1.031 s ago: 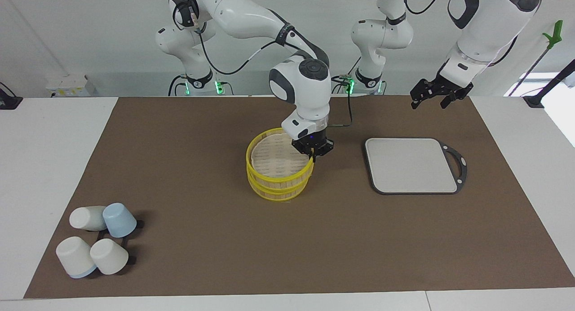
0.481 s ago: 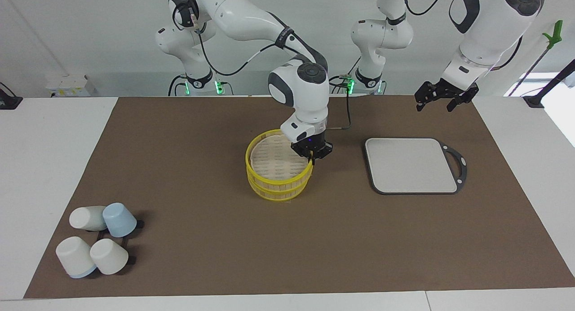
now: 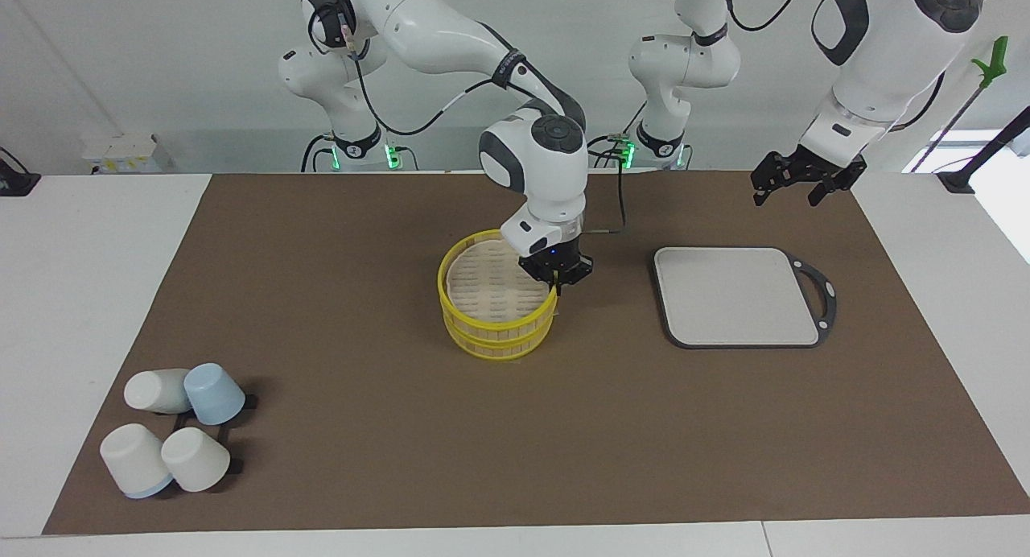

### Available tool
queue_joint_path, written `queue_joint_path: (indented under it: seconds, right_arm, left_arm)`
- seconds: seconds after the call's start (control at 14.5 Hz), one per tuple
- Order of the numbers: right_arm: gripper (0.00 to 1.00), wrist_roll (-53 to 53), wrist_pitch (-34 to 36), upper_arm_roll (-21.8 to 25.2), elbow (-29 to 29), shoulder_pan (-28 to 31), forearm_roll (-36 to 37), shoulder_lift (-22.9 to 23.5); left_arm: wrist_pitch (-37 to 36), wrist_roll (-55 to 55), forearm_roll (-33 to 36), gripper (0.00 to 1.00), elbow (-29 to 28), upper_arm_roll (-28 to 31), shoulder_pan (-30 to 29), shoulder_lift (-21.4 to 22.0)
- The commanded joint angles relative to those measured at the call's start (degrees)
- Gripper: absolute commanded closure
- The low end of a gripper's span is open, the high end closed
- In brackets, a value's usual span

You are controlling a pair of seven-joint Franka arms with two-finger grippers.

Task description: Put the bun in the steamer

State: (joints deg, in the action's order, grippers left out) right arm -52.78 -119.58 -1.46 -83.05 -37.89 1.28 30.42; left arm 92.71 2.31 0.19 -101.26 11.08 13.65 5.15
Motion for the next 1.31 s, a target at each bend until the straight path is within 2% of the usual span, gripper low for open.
queue_joint_path:
  seconds: [0.0, 0.28, 0.34, 0.41, 0.48, 0.62, 0.76, 1.03, 1.24]
  right_arm:
    - [1.00, 1.6, -2.4, 0.0, -4.6, 0.4, 0.3, -1.6]
    - [1.00, 2.4, -2.8, 0.0, -6.0, 0.4, 0.3, -2.2]
    - [0.84, 2.5, -2.9, 0.0, -5.9, 0.4, 0.3, -2.2]
    - [0.09, 2.5, -2.9, 0.1, -5.4, 0.5, 0.7, -2.2]
    - [0.00, 2.6, -2.1, 0.2, -4.5, 0.4, 0.7, -2.2]
    - [0.00, 2.9, 3.4, 0.3, 0.3, 0.5, 1.0, -2.1]
    - [0.00, 8.5, 8.2, 0.2, 3.9, 4.3, 2.0, -2.8]
    - [0.00, 30.8, 16.9, 0.1, 3.9, 14.7, 1.4, -10.0]
    - [0.00, 41.8, 21.7, 0.1, 3.1, 20.1, 1.4, -13.4]
  left_arm:
    - [-0.5, -0.1, 1.1, 0.00, -0.1, 0.8, 0.8, 0.1]
    - [-2.0, 0.1, 1.1, 0.00, 2.3, -2.5, -3.3, -1.4]
    - [-1.7, 0.1, 1.1, 0.00, 2.1, -3.1, -3.4, -1.4]
    - [-1.5, 0.2, 1.0, 0.00, 2.0, -3.1, -3.4, -1.4]
    - [-1.3, 0.2, 1.0, 0.00, 2.1, -3.1, -3.3, -1.4]
    - [-1.0, 0.3, 1.0, 0.00, 2.0, -3.4, -3.4, -0.9]
    - [-0.8, 0.4, 1.0, 0.00, 1.9, -3.2, -3.4, -0.3]
    - [-0.9, 0.4, 0.7, 0.00, 1.9, -3.0, -3.4, -0.2]
    - [-0.9, 0.4, 0.6, 0.00, 1.9, -3.0, -3.3, 0.0]
